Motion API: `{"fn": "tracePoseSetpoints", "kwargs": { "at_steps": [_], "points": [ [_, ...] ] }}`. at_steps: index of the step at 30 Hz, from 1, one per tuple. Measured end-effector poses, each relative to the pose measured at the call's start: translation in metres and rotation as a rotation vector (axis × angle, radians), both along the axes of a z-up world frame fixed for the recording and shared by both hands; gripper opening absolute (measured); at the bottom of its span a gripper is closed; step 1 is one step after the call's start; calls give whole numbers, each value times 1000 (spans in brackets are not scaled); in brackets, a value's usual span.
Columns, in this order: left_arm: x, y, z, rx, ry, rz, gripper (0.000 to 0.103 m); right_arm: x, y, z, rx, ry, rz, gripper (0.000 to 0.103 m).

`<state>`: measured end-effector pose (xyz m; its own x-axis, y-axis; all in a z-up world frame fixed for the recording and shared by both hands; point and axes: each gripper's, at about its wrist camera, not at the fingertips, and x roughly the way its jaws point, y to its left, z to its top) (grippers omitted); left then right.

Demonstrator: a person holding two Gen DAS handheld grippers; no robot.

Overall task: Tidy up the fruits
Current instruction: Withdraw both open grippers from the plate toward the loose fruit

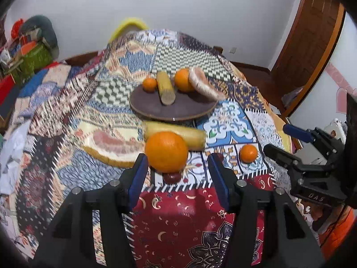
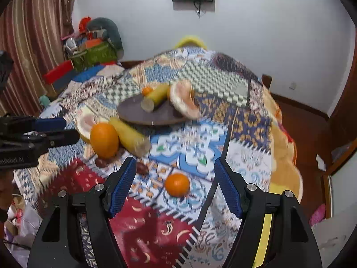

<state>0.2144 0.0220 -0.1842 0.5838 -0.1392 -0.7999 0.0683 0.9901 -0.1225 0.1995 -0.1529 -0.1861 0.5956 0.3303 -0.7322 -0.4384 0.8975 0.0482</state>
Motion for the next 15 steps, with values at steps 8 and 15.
{"fn": "tracePoseSetpoints", "kwargs": {
  "at_steps": [8, 15],
  "points": [
    [13, 2, -28, -34, 70, 18, 56, 7, -6, -35, 6, 97, -7, 69],
    [29, -4, -40, 21, 78, 9, 65, 13, -8, -50, 23, 145, -15, 53]
  ]
}}
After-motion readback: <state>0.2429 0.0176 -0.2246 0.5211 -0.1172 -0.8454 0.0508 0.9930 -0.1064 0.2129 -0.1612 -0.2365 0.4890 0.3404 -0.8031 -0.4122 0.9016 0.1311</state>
